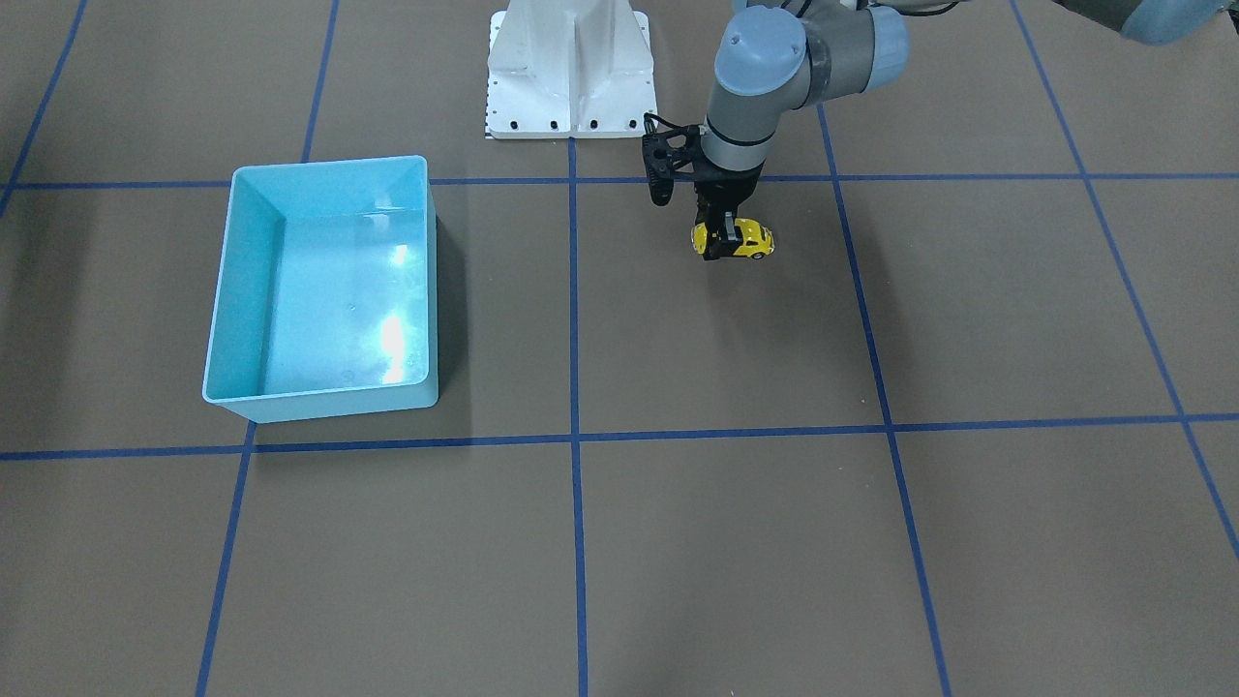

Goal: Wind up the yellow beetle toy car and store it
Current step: 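Press the left gripper on the car's roof, holding it down, then drag the car backward toward the robot with the left gripper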

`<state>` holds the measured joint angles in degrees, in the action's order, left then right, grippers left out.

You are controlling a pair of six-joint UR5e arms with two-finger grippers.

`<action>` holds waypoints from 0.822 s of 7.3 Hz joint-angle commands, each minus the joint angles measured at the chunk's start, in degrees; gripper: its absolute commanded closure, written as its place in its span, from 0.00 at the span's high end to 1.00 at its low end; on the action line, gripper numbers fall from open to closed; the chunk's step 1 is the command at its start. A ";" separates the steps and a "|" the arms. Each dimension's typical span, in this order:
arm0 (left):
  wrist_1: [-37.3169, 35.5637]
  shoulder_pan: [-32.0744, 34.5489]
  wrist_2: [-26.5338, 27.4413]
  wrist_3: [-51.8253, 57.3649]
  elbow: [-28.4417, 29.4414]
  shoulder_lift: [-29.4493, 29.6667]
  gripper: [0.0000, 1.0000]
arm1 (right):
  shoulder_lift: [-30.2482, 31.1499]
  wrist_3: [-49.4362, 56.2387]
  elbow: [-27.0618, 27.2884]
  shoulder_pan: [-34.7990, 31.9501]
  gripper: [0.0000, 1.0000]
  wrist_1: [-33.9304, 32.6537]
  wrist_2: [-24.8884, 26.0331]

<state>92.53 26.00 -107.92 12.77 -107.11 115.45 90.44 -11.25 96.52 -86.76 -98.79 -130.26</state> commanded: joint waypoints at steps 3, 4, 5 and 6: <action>2.39 0.02 -1.33 -0.11 -0.91 -0.49 0.00 | 0.00 -0.09 0.07 -0.07 1.00 0.09 -0.09; 2.48 0.01 -1.24 -0.38 -0.82 0.03 0.00 | 0.00 0.00 0.07 0.01 1.00 0.00 0.00; 3.17 -0.07 -1.33 -0.55 -0.99 0.12 0.00 | 0.00 0.00 0.07 0.01 1.00 0.00 0.00; 5.09 -0.25 -1.16 -0.64 -0.47 -0.75 0.00 | 0.00 -0.09 0.07 0.01 1.00 0.00 -0.09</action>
<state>95.93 25.90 -109.18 12.30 -107.90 115.25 90.44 -11.27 96.59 -86.76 -98.78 -130.28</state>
